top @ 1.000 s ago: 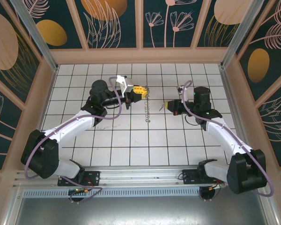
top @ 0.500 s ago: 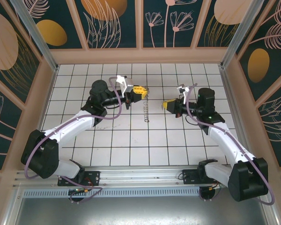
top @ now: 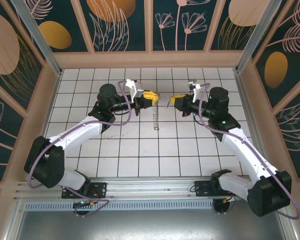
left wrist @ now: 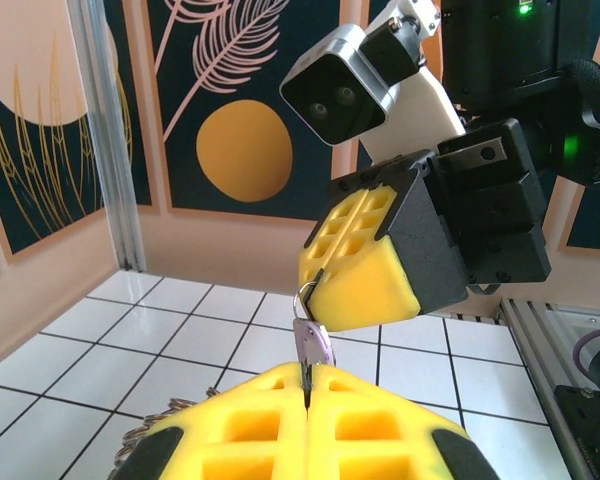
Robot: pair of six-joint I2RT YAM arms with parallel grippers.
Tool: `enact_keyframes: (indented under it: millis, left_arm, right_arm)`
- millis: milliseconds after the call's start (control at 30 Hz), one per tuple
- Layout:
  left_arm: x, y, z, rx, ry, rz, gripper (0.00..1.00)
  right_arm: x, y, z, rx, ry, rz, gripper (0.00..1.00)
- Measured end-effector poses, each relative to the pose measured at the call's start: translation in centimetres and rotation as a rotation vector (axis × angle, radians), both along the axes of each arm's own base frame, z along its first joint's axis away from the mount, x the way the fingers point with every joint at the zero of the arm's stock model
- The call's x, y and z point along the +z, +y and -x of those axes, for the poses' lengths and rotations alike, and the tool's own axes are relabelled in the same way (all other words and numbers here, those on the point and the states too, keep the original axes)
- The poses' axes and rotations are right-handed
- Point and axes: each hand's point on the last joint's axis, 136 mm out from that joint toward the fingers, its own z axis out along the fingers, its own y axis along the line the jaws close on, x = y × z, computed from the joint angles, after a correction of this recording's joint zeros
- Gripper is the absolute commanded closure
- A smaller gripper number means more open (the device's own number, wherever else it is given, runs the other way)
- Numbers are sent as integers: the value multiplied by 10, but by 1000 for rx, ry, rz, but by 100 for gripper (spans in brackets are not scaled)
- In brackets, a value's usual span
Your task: Put the keys on the keyring
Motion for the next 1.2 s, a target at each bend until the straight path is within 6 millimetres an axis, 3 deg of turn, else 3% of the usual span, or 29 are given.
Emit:
enact_keyframes:
  millis: [233, 1200]
  left_arm:
    - [3, 0, 1, -6, -5, 2, 100]
    - [5, 0, 0, -4, -5, 3, 100]
  right_arm:
    - [19, 15, 3, -11, -56, 3, 100]
    - [14, 36, 8, 24, -69, 51, 100]
